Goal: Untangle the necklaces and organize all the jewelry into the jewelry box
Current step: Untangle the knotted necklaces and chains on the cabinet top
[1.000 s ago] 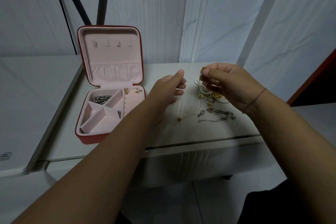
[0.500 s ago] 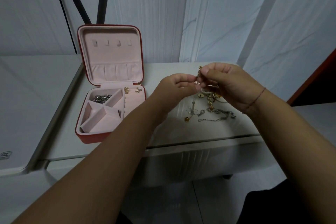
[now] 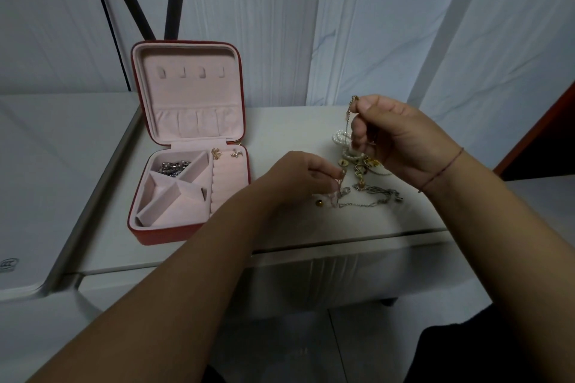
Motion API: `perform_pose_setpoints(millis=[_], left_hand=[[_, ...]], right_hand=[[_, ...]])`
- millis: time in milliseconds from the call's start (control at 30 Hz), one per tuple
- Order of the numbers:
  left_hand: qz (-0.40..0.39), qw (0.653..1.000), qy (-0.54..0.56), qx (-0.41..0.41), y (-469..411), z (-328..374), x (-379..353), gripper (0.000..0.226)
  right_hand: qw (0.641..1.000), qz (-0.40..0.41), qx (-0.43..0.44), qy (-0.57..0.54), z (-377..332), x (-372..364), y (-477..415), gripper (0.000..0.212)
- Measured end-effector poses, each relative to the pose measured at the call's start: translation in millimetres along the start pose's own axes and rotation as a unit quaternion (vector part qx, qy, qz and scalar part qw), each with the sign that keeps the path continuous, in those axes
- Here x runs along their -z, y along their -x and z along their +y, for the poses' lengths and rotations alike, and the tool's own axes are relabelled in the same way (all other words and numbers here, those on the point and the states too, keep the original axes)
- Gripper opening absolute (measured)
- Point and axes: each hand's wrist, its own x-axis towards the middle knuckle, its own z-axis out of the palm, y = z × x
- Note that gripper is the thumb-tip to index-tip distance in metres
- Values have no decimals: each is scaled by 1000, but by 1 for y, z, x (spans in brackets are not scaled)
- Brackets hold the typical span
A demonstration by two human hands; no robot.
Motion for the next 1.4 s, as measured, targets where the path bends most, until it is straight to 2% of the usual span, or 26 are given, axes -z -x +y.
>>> perform_pose_setpoints(millis=[600, 733, 1033, 1233, 1333, 1400], left_hand=[[19, 996, 79, -28, 1, 0, -6, 20], [22, 996, 77, -31, 0, 0, -8, 25], [23, 992, 116, -51, 1, 3, -11, 15], [18, 992, 116, -52, 1, 5, -14, 17], [35, 991, 120, -41, 1, 6, -10, 11], [59, 989, 126, -41, 1, 6, -6, 13]], right_hand=[[1000, -29, -6, -7, 0, 1, 0, 11], [999, -40, -12, -11, -1, 0, 1, 12], [998, -49, -22, -36, -1, -1, 2, 11], [998, -50, -23, -32, -1, 1, 1, 11], [999, -30, -20, 1, -1, 5, 1, 11], [995, 2, -16, 95, 1, 8, 2, 13]])
